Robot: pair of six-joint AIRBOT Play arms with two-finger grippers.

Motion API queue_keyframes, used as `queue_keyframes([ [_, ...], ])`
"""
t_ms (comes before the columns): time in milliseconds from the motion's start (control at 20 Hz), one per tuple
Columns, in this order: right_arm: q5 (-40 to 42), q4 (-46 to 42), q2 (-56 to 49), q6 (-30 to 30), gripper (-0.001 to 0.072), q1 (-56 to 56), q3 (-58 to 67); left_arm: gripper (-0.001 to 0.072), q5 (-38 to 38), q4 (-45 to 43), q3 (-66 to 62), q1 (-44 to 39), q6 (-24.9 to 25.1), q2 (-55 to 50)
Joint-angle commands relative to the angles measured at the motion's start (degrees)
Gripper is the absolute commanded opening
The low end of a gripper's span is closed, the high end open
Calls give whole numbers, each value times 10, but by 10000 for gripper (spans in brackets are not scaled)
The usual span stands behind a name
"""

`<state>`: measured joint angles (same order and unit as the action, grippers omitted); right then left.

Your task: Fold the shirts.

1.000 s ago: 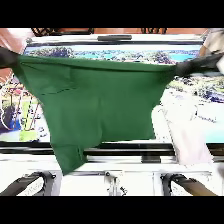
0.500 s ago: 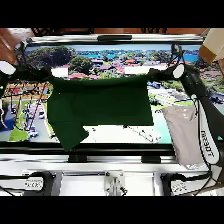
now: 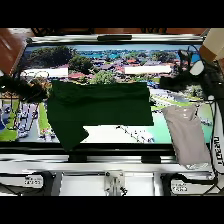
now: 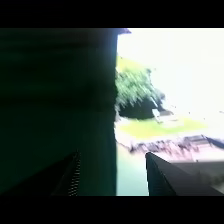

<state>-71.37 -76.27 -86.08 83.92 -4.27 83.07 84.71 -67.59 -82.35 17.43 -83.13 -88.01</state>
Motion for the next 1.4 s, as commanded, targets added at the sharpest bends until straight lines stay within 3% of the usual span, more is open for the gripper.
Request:
queue_keyframes([
  [0,-188,-7,13,-50,522,-43,-40,365,25,-20,138,56,0,53],
  [150,-173,46,13,-51,522,-50,-88,378,-63,22,255,73,15,73],
  [350,-125,55,13,-52,522,-41,-94,377,-160,49,289,64,17,64],
  [700,-114,52,13,-52,522,-41,-94,369,-209,49,290,56,43,30],
  [800,-106,53,12,-50,522,-41,-94,232,-224,49,290,43,43,30],
  [850,-104,53,12,-46,570,-41,-102,232,-233,49,290,34,48,31],
  [900,-105,52,12,-47,666,-42,-118,180,-238,49,290,26,52,31],
  [950,-105,55,12,-52,666,-44,-139,33,-242,49,289,18,56,31],
  [1200,-29,111,12,-56,662,-41,-202,33,-234,49,285,12,56,37],
  [1350,-41,123,1,-56,661,-41,-203,33,-230,49,285,12,56,52],
])
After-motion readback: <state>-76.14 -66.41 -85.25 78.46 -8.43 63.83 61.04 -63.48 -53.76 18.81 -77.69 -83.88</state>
